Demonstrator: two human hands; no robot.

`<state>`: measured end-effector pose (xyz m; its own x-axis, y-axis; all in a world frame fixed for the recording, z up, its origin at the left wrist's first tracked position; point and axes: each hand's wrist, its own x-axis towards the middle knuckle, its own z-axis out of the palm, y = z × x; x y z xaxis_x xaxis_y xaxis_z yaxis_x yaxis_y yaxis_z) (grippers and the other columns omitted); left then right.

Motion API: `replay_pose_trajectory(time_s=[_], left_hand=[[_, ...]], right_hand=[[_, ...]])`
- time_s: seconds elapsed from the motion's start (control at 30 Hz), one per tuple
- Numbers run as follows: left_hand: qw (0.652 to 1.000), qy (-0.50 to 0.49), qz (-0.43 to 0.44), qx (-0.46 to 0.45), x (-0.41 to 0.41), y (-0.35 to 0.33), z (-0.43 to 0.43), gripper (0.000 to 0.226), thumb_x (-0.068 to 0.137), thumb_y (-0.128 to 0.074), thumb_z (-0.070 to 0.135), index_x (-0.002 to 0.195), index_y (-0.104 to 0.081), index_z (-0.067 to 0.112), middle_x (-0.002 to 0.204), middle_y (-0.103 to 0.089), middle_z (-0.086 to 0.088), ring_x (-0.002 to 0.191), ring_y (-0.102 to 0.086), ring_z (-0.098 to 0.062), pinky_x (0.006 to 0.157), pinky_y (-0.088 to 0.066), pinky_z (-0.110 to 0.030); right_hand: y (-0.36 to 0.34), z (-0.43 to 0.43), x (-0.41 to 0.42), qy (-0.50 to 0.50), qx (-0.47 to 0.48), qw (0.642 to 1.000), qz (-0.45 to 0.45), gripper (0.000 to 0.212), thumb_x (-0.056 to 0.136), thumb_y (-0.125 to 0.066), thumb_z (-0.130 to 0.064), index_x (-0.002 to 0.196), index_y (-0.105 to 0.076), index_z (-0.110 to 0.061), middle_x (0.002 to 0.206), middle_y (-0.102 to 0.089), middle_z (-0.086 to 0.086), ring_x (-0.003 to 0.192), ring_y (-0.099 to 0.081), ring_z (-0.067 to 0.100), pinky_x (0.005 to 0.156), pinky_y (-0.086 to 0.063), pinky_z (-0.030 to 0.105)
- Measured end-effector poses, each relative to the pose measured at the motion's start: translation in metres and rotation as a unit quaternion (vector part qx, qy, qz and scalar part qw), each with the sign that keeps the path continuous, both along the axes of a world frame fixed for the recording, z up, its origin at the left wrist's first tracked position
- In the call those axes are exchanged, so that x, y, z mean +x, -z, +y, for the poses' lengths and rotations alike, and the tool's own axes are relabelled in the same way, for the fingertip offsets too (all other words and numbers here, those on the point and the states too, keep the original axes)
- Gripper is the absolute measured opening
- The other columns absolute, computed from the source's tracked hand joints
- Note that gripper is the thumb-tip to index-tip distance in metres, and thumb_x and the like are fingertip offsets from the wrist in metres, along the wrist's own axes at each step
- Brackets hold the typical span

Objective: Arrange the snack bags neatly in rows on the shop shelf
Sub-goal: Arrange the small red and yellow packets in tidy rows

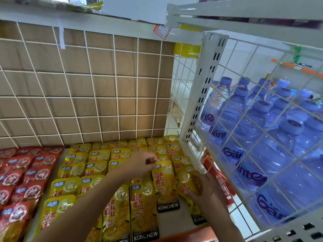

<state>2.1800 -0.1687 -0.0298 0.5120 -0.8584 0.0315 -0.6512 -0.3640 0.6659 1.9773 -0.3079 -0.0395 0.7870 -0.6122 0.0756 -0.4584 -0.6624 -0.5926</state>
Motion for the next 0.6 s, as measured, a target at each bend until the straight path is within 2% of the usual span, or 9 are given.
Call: replay_pose_trajectory(time_s=[0.07,0.17,0.23,0.3,0.37,0.47,0.6], left_hand=[[1.0,-0.007,-0.017,0.002,-0.001,0.001,-0.001,0.013,0.087,-0.063,0.021,0.098,-0.066,0.016,0.085,-0.056,0.014,0.075,-0.048,0.008,0.064,-0.035,-0.003],[0.999,-0.019,-0.025,0.002,-0.004,0.003,-0.003,0.016,0.087,-0.064,0.024,0.1,-0.067,0.015,0.087,-0.056,0.013,0.077,-0.048,0.006,0.063,-0.035,-0.002],[0.999,-0.018,-0.031,0.011,-0.006,0.006,-0.005,0.014,0.086,-0.065,0.028,0.095,-0.067,0.018,0.086,-0.056,0.014,0.077,-0.05,0.003,0.061,-0.035,-0.005],[0.998,-0.01,-0.051,0.029,-0.008,0.009,-0.005,0.013,0.084,-0.066,0.031,0.09,-0.066,0.02,0.083,-0.054,0.015,0.073,-0.047,0.006,0.06,-0.032,-0.006],[0.997,-0.006,-0.063,0.034,-0.009,0.012,-0.005,0.011,0.081,-0.07,0.033,0.085,-0.064,0.024,0.079,-0.053,0.017,0.071,-0.046,0.007,0.061,-0.032,-0.005],[0.998,-0.016,-0.057,0.028,-0.009,0.015,-0.003,0.013,0.077,-0.074,0.032,0.08,-0.063,0.024,0.079,-0.056,0.014,0.072,-0.05,0.003,0.063,-0.036,-0.008],[0.995,-0.019,-0.091,0.048,-0.009,0.014,-0.004,0.019,0.077,-0.072,0.037,0.084,-0.066,0.021,0.082,-0.057,0.011,0.078,-0.05,-0.004,0.071,-0.042,-0.021]], right_hand=[[-0.001,-0.002,-0.001,0.023,0.04,0.999,-0.017,0.045,0.071,-0.078,-0.031,0.112,-0.058,-0.027,0.102,-0.052,-0.012,0.094,-0.058,0.009,0.081,-0.048,0.032],[-0.004,-0.005,-0.002,0.061,0.068,0.995,-0.026,0.03,0.077,-0.074,-0.03,0.1,-0.055,-0.033,0.083,-0.049,-0.022,0.074,-0.05,-0.009,0.066,-0.041,0.02],[-0.005,-0.007,-0.003,0.076,0.081,0.993,-0.027,0.024,0.079,-0.072,-0.032,0.094,-0.054,-0.035,0.08,-0.051,-0.022,0.072,-0.05,-0.006,0.065,-0.042,0.022],[-0.005,-0.008,-0.003,0.086,0.09,0.992,-0.023,0.018,0.08,-0.071,-0.032,0.09,-0.055,-0.031,0.079,-0.056,-0.015,0.073,-0.056,0.006,0.065,-0.044,0.026],[-0.005,-0.01,-0.003,0.087,0.104,0.991,-0.021,0.015,0.081,-0.07,-0.031,0.088,-0.057,-0.027,0.077,-0.059,-0.009,0.071,-0.057,0.01,0.063,-0.043,0.027],[-0.005,-0.011,-0.003,0.084,0.109,0.99,-0.02,0.015,0.082,-0.068,-0.032,0.089,-0.057,-0.025,0.074,-0.058,-0.009,0.067,-0.055,0.003,0.057,-0.039,0.021],[-0.004,-0.01,-0.004,0.085,0.1,0.991,-0.015,0.016,0.083,-0.067,-0.033,0.091,-0.055,-0.026,0.074,-0.055,-0.012,0.066,-0.051,-0.002,0.055,-0.035,0.017]])
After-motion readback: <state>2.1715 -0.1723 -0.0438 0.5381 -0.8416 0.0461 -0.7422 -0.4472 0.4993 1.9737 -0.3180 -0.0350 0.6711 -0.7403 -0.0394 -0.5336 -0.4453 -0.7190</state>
